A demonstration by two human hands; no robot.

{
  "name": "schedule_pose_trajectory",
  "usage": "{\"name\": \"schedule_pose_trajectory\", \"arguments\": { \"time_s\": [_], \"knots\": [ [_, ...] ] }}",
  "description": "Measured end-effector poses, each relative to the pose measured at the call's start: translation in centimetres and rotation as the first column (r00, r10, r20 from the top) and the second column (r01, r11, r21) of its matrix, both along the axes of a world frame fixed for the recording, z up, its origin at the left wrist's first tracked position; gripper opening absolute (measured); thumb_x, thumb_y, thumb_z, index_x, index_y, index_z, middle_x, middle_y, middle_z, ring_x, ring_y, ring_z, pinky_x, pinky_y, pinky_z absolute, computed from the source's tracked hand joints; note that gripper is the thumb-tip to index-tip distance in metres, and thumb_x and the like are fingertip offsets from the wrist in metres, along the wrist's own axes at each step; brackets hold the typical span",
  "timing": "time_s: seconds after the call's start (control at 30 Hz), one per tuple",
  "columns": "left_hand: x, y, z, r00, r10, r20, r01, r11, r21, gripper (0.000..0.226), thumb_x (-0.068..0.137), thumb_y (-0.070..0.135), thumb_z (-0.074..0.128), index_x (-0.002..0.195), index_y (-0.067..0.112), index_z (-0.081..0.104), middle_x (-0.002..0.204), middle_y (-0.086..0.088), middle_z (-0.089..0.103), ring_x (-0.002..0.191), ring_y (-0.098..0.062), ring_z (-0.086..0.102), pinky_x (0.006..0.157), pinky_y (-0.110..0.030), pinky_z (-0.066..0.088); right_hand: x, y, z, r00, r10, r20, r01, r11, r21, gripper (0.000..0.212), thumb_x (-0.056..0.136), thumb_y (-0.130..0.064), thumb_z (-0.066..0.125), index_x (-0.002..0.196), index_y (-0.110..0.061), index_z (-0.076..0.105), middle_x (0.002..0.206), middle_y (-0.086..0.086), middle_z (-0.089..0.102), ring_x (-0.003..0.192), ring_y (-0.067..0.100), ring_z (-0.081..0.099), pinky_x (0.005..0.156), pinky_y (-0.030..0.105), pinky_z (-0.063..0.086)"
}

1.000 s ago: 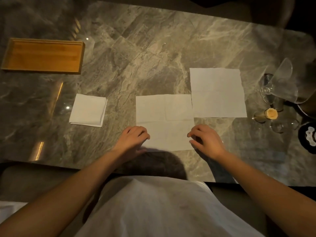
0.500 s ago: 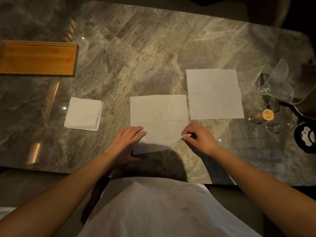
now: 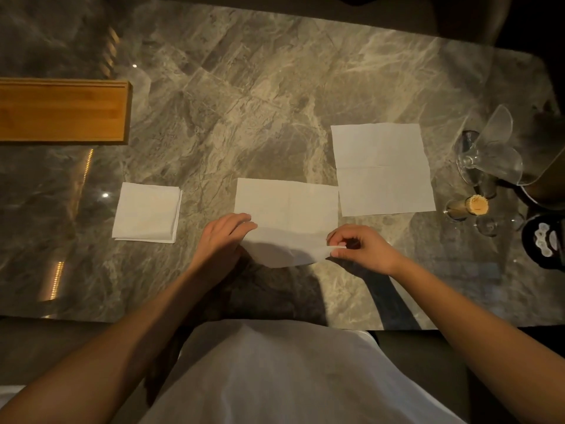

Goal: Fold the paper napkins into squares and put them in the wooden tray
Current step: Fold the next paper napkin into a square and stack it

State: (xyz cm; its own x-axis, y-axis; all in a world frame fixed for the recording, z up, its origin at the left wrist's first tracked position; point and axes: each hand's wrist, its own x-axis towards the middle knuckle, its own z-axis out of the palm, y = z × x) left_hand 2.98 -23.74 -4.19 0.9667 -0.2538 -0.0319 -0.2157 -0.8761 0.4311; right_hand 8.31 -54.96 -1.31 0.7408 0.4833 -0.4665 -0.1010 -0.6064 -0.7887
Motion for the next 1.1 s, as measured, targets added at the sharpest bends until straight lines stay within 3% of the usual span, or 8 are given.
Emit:
{"name": "schedule_pose_trajectory", "arguments": {
  "time_s": [0.2, 0.33, 0.47, 0.57, 0.67, 0.8, 0.93, 1.1],
  "knots": [
    [0.2, 0.0, 0.5, 0.999, 0.037, 0.001, -0.035, 0.956, -0.291, 0.013, 0.080, 0.001, 0.066, 0.092, 0.006, 0.067, 0.093, -0.008, 0.069, 0.088, -0.022, 0.062, 0.077, -0.026, 0.044, 0.7, -0.3, 0.3, 0.973, -0.110, -0.205, 0.125, 0.990, 0.063, 0.010, 0.082, -0.007, 0.070, 0.092, -0.010, 0.073, 0.099, 0.033, 0.064, 0.083, 0.040, 0.062, 0.082, 0.042, 0.053],
    [0.3, -0.3, 0.1, 0.939, 0.206, -0.277, -0.302, 0.880, -0.368, 0.010, 0.086, 0.012, 0.059, 0.091, 0.019, 0.065, 0.086, 0.007, 0.066, 0.078, -0.006, 0.057, 0.065, -0.016, 0.041, 1.1, -0.3, 0.5, 0.900, -0.264, -0.348, 0.303, 0.951, 0.062, 0.012, 0.091, -0.019, 0.061, 0.090, -0.013, 0.071, 0.087, 0.009, 0.067, 0.078, 0.018, 0.060, 0.068, 0.019, 0.051],
    [0.3, -0.4, -0.2, 0.877, 0.277, -0.392, -0.430, 0.817, -0.385, 0.017, 0.092, 0.020, 0.050, 0.081, 0.028, 0.060, 0.074, 0.016, 0.059, 0.070, 0.007, 0.053, 0.059, -0.019, 0.035, 1.6, 0.4, 0.4, 0.738, -0.374, -0.562, 0.486, 0.872, 0.057, 0.052, 0.096, -0.057, 0.029, 0.092, -0.013, 0.058, 0.071, 0.005, 0.042, 0.068, 0.018, 0.045, 0.070, 0.029, 0.042],
    [0.2, -0.5, -0.2, 0.832, 0.323, -0.452, -0.516, 0.750, -0.413, 0.020, 0.095, 0.023, 0.046, 0.102, 0.022, 0.065, 0.093, 0.010, 0.065, 0.082, 0.004, 0.056, 0.068, -0.013, 0.037, 1.7, 0.8, 0.1, 0.698, -0.381, -0.606, 0.536, 0.840, 0.090, 0.060, 0.085, -0.073, 0.020, 0.077, -0.017, 0.041, 0.069, 0.005, 0.021, 0.061, 0.015, 0.034, 0.062, 0.029, 0.030],
    [0.2, -0.7, -0.3, 0.825, 0.345, -0.448, -0.529, 0.751, -0.396, 0.025, 0.096, 0.022, 0.045, 0.112, 0.016, 0.064, 0.102, 0.007, 0.062, 0.086, -0.004, 0.055, 0.071, -0.009, 0.036, 0.9, 0.8, -0.5, 0.772, -0.407, -0.488, 0.476, 0.879, 0.020, 0.059, 0.091, -0.065, 0.033, 0.091, -0.011, 0.055, 0.065, 0.003, 0.039, 0.061, 0.015, 0.044, 0.059, 0.027, 0.036],
    [0.2, -0.8, -0.5, 0.835, 0.356, -0.420, -0.518, 0.765, -0.382, 0.021, 0.095, 0.020, 0.048, 0.106, 0.013, 0.064, 0.095, 0.004, 0.063, 0.080, -0.009, 0.054, 0.067, -0.015, 0.038, 0.0, 0.8, -1.6, 0.967, -0.239, -0.090, 0.225, 0.964, -0.143, 0.032, 0.082, -0.020, 0.071, 0.112, -0.013, 0.060, 0.076, 0.001, 0.063, 0.069, 0.013, 0.059, 0.071, 0.026, 0.050],
    [-0.1, -0.4, -1.0, 0.887, 0.327, -0.325, -0.429, 0.844, -0.322, 0.003, 0.091, 0.016, 0.054, 0.091, 0.018, 0.055, 0.074, 0.000, 0.058, 0.065, -0.013, 0.052, 0.058, -0.024, 0.040, -0.5, 1.3, -2.2, 0.964, -0.256, 0.078, 0.267, 0.932, -0.246, 0.030, 0.082, -0.014, 0.069, 0.109, -0.016, 0.055, 0.085, 0.009, 0.063, 0.077, 0.025, 0.061, 0.076, 0.037, 0.053],
    [-0.1, 0.2, -1.1, 0.930, 0.288, -0.227, -0.337, 0.914, -0.224, 0.027, 0.087, 0.018, 0.062, 0.111, 0.011, 0.053, 0.073, -0.001, 0.059, 0.062, -0.018, 0.055, 0.061, -0.030, 0.048, -0.7, 1.3, -2.7, 0.960, -0.260, 0.108, 0.280, 0.925, -0.257, 0.036, 0.080, -0.017, 0.070, 0.111, -0.015, 0.053, 0.082, 0.007, 0.062, 0.075, 0.024, 0.061, 0.073, 0.037, 0.054]
  ]
}}
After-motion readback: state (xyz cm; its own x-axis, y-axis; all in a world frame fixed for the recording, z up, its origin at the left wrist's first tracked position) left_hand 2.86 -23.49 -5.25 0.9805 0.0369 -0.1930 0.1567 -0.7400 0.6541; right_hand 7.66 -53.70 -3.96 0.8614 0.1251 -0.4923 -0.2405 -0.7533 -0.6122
